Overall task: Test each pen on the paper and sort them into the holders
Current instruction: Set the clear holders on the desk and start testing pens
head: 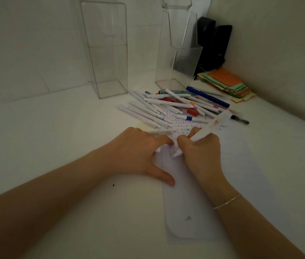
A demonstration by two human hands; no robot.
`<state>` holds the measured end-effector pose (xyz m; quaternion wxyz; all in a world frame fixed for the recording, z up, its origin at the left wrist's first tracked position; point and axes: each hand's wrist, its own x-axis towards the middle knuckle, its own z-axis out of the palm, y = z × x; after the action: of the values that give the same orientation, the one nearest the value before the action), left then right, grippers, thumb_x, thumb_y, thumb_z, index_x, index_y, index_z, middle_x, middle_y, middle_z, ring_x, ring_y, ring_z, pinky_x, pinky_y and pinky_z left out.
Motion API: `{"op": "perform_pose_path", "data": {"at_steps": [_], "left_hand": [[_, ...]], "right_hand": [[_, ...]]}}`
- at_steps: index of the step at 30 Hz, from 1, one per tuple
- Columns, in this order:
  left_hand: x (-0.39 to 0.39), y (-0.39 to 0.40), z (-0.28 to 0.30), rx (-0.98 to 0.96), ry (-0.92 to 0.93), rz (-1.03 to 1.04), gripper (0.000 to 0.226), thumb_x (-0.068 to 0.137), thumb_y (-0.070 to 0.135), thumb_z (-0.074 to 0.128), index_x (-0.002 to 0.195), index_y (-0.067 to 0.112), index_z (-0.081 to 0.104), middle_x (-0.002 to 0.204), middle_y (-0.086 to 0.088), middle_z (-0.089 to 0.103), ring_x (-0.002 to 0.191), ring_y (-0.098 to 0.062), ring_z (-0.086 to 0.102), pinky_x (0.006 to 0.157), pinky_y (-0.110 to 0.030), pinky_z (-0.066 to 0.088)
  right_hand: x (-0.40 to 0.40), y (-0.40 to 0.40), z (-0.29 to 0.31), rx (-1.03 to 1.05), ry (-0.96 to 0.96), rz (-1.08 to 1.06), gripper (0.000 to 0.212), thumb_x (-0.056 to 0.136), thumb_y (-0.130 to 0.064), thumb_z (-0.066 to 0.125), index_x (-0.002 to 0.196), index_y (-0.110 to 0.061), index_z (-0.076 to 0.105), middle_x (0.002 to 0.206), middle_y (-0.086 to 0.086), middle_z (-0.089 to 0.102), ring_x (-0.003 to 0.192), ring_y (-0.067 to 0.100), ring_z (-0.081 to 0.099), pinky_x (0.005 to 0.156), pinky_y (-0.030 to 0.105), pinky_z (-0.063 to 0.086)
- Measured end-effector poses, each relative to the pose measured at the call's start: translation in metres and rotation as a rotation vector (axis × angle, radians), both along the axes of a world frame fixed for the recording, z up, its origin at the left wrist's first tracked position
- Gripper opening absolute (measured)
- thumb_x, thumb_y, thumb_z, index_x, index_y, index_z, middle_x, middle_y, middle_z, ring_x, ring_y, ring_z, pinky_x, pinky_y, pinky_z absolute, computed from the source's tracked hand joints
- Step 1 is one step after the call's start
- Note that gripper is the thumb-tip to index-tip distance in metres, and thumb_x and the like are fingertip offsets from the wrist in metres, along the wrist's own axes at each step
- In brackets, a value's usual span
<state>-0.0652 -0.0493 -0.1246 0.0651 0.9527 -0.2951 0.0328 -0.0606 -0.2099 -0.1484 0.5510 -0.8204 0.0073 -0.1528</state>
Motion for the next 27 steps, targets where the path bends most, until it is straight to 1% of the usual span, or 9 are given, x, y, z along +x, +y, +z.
{"op": "perform_pose_path", "data": {"at_steps": [3,5,9,13,16,18,22,24,27], "left_hand": [[0.0001,0.0006,0.0005,0.000,0.014,-0.011,0.080,0.053,0.089,0.050,0.117,0.041,0.052,0.073,0.022,0.053,0.065,0.000,0.044,0.058,-0.011,0.025],[0.0001,0.0011,0.0003,-0.011,0.025,-0.011,0.079,0.053,0.089,0.051,0.116,0.041,0.052,0.074,0.023,0.054,0.065,0.000,0.046,0.058,-0.009,0.025],[0.0007,0.0012,-0.0010,-0.006,0.021,-0.014,0.086,0.053,0.091,0.046,0.123,0.041,0.048,0.088,0.018,0.066,0.073,-0.001,0.055,0.065,-0.017,0.032],[-0.0009,0.0002,0.0020,-0.009,0.018,-0.013,0.085,0.054,0.089,0.049,0.123,0.040,0.050,0.084,0.017,0.066,0.067,0.000,0.048,0.064,-0.018,0.031],[-0.0011,-0.0002,0.0018,-0.016,0.004,-0.020,0.084,0.054,0.088,0.050,0.122,0.040,0.051,0.081,0.017,0.065,0.068,-0.001,0.051,0.064,-0.018,0.033],[-0.0018,0.0003,0.0020,-0.020,0.011,-0.026,0.079,0.054,0.088,0.051,0.116,0.039,0.053,0.076,0.020,0.060,0.068,-0.002,0.053,0.063,-0.015,0.032],[-0.0033,0.0002,0.0049,-0.053,0.042,-0.040,0.062,0.057,0.081,0.059,0.102,0.038,0.058,0.056,0.029,0.034,0.054,0.006,0.043,0.061,-0.005,0.030],[-0.0030,-0.0001,0.0051,-0.069,0.051,-0.043,0.060,0.058,0.078,0.062,0.101,0.036,0.059,0.055,0.030,0.030,0.053,0.011,0.041,0.066,-0.002,0.030],[-0.0024,0.0000,0.0039,-0.065,0.033,-0.040,0.065,0.056,0.084,0.056,0.099,0.036,0.058,0.058,0.029,0.036,0.053,0.000,0.044,0.058,-0.006,0.031]], "right_hand": [[0.0005,0.0020,-0.0003,-0.045,-0.011,0.005,0.042,0.077,0.001,0.061,0.049,-0.014,0.034,0.044,-0.002,0.037,0.039,0.007,0.038,0.041,0.014,0.030],[0.0002,0.0026,0.0000,-0.038,0.011,0.018,0.038,0.077,0.001,0.061,0.051,-0.012,0.037,0.047,0.002,0.039,0.039,0.007,0.037,0.039,0.013,0.030],[0.0005,0.0009,-0.0006,-0.015,0.005,0.008,0.043,0.076,0.002,0.061,0.048,-0.014,0.034,0.044,0.000,0.036,0.037,0.006,0.035,0.039,0.013,0.027],[-0.0005,0.0019,-0.0002,-0.036,-0.016,-0.013,0.044,0.078,0.001,0.060,0.048,-0.015,0.033,0.042,-0.005,0.036,0.037,0.005,0.038,0.040,0.013,0.029],[-0.0011,-0.0004,0.0006,0.008,-0.001,0.005,0.047,0.078,0.002,0.062,0.045,-0.017,0.034,0.034,-0.009,0.038,0.035,0.004,0.039,0.039,0.012,0.029],[-0.0012,0.0001,0.0004,0.017,0.007,0.028,0.045,0.076,0.004,0.062,0.045,-0.014,0.036,0.036,-0.008,0.039,0.036,0.006,0.037,0.039,0.013,0.028],[-0.0015,0.0029,-0.0002,-0.014,0.007,0.033,0.044,0.074,0.004,0.063,0.045,-0.014,0.035,0.041,-0.001,0.038,0.037,0.008,0.038,0.039,0.015,0.029],[-0.0024,0.0021,0.0004,0.022,0.040,0.043,0.043,0.074,0.005,0.063,0.045,-0.014,0.036,0.039,-0.004,0.039,0.036,0.006,0.037,0.038,0.014,0.029],[-0.0032,0.0016,0.0001,0.061,0.065,0.064,0.043,0.075,0.005,0.063,0.045,-0.013,0.038,0.034,-0.007,0.041,0.036,0.005,0.038,0.038,0.014,0.031]]}}
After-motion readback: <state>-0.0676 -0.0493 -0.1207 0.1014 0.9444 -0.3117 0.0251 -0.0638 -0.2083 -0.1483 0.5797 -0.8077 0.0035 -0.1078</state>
